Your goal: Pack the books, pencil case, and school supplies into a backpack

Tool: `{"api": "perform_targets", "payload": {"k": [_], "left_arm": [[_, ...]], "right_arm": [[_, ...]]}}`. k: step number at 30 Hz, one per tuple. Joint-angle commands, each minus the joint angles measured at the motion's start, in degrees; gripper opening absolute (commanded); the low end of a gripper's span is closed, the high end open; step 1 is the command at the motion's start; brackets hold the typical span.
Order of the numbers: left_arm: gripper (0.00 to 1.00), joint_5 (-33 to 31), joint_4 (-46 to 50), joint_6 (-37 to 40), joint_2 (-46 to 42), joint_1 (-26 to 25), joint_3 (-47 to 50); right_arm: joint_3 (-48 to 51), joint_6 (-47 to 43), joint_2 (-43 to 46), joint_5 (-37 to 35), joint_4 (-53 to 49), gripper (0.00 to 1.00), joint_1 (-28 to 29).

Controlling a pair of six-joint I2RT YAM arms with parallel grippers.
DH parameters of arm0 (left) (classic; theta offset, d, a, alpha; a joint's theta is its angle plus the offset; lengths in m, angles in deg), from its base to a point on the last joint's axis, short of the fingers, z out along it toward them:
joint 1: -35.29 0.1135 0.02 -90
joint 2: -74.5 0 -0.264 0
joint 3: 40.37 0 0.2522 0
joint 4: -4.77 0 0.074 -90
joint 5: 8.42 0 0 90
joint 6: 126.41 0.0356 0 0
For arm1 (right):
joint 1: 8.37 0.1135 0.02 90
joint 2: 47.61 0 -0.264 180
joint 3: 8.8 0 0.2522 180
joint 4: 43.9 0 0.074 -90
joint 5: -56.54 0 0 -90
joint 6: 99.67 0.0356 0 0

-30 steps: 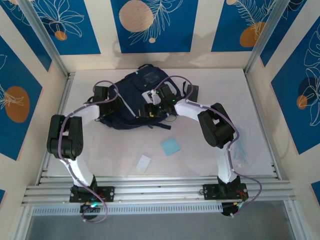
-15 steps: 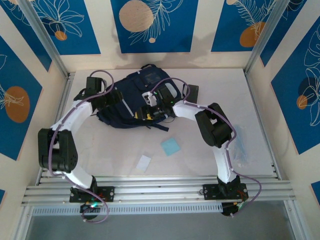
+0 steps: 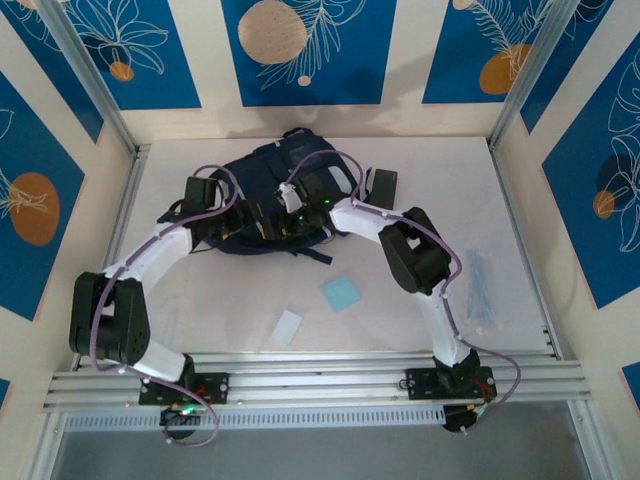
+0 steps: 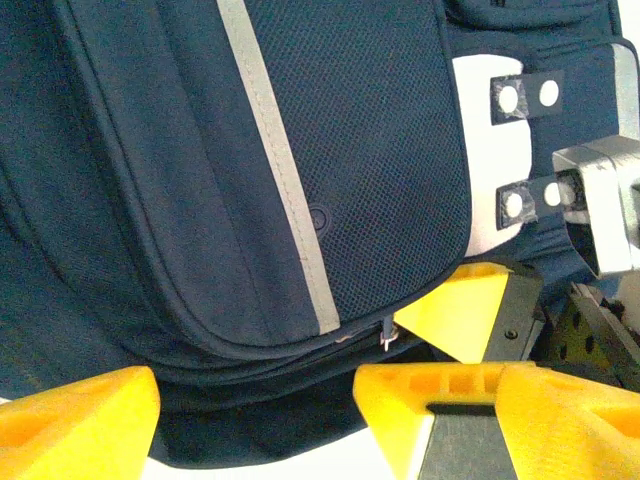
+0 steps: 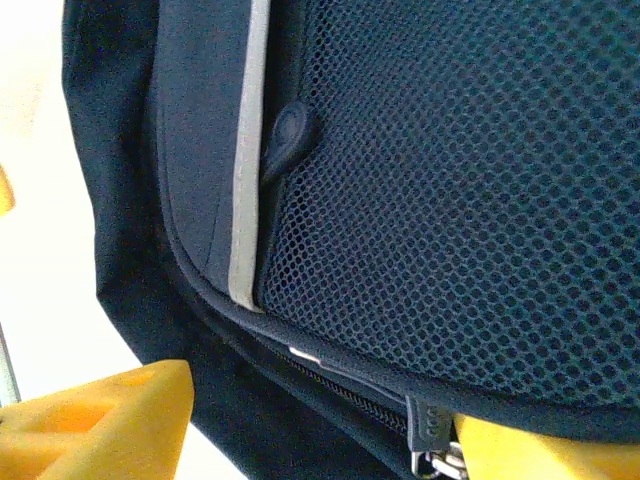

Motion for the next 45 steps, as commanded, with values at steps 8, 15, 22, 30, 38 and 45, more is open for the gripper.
{"api": "perform_targets", "payload": {"k": [8,15,22,30,38,45], "left_arm": [[0.87,-1.12,-6.12,-1.5,9.24,0.04,-1.35],[0.87,-0.69,-6.37,-1.84,9.53,0.0,-2.46],[0.73,-0.12,-0.2,3.87,2.77,-2.16,-0.98],[0.51,1.83,4.82,12.42,1.57,-6.57,-2.37],[0.52,0.5,7.32,13.15,7.83,-9.67,-5.71],[0.52,-2.86,8.29,14.85,13.15,-11.07,-9.15]], "right_arm": [[8.48,-1.51,6.03,19.01,5.57,0.69,-0.16],[12.84,-1.63,10.74,18.28,4.66,0.68,-0.81],[19.87,6.18,19.62,-1.56,-0.61,0.67,-5.09],[25.31,19.21,21.57,-6.67,-0.95,0.64,-11.89],[26.28,32.27,17.92,-7.12,6.62,0.67,-11.76],[25.54,40.02,12.03,-7.59,12.43,0.67,-12.12]]}}
